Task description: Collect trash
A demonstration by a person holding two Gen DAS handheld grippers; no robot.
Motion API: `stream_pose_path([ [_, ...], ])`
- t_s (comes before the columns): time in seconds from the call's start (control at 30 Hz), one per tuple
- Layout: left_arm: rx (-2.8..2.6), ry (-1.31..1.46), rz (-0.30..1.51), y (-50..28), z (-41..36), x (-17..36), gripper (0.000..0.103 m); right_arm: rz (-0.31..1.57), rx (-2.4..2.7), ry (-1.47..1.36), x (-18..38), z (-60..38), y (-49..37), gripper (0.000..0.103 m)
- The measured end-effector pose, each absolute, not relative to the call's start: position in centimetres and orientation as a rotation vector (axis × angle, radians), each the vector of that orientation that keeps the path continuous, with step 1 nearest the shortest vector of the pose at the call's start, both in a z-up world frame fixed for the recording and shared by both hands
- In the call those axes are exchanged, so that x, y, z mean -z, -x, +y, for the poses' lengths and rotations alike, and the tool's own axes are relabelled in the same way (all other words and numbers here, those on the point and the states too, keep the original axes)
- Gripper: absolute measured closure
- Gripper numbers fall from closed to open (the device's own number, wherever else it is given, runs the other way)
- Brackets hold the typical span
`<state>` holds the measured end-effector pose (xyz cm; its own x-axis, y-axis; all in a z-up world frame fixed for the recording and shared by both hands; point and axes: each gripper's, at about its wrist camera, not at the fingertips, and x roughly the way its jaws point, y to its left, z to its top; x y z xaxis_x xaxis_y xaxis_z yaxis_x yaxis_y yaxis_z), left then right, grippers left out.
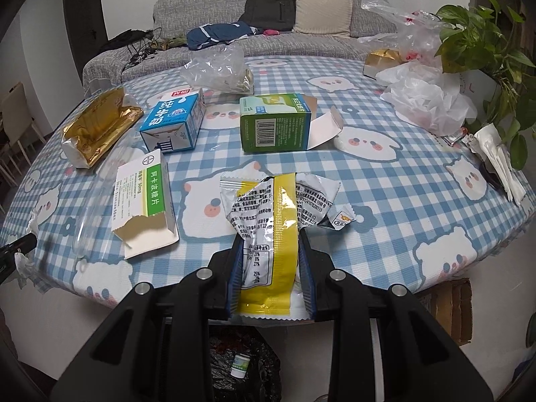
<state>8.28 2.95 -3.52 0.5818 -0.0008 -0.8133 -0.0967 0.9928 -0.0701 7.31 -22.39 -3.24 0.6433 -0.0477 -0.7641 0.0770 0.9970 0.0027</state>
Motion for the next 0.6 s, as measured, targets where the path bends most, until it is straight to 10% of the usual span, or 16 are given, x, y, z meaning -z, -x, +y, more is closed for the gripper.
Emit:
stream_pose_path([
  [0.6,-0.019,0.106,0.924,-3.3,1.4,2.5,0.098,0.815,0.032,-0.020,1.2,-21.4,-2.3,0.075],
])
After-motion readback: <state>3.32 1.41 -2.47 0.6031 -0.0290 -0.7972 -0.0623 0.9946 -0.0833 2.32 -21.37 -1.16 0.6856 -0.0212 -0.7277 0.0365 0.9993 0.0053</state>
